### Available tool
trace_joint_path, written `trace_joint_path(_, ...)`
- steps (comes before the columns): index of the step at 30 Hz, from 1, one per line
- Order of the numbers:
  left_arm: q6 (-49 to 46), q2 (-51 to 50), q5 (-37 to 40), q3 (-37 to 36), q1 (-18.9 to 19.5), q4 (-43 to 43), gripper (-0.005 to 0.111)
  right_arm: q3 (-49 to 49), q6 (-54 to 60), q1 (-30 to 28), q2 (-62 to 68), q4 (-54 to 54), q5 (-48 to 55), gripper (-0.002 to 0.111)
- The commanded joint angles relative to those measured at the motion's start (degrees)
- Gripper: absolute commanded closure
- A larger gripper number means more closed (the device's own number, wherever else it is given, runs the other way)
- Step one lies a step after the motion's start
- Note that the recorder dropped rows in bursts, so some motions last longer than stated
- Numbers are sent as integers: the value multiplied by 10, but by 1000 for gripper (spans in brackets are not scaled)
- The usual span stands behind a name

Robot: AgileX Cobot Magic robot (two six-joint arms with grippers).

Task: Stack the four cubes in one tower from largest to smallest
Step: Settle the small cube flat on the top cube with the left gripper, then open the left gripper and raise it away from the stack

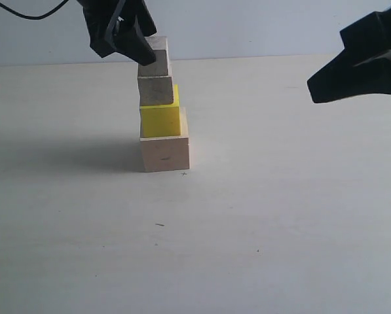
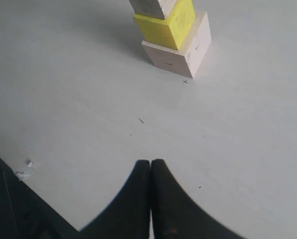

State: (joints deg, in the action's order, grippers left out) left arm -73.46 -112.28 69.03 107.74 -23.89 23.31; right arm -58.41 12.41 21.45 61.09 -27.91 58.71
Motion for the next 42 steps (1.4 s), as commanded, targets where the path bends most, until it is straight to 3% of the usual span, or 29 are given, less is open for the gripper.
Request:
trace_joint_path(1, 3, -1, -5, -2, -2, 8, 50, 1, 5, -2, -4, -4, 1, 108)
trace_joint_path(8, 3, 2, -5, -2, -2, 11, 49, 1, 5, -2, -4, -4, 1, 108)
trace_joint_path(15, 4, 5, -4, -2, -2, 38, 28, 1, 5, -2, -4, -4, 1, 108)
trace_joint_path(29, 21, 86, 8, -2, -1, 19, 30, 1, 6, -2, -4, -4, 0, 108)
trace_joint_path(32, 45, 123, 9, -2, -1, -2, 45, 1, 6, -2, -4, -4, 0, 108)
trace_joint_path(37, 63, 167, 9, -2, -1, -39, 105, 1, 8, -2, -4, -4, -1, 108)
trace_joint_path(42, 118, 192, 9, -5, -1, -54, 107, 1, 31, -2, -15, -1, -32, 108)
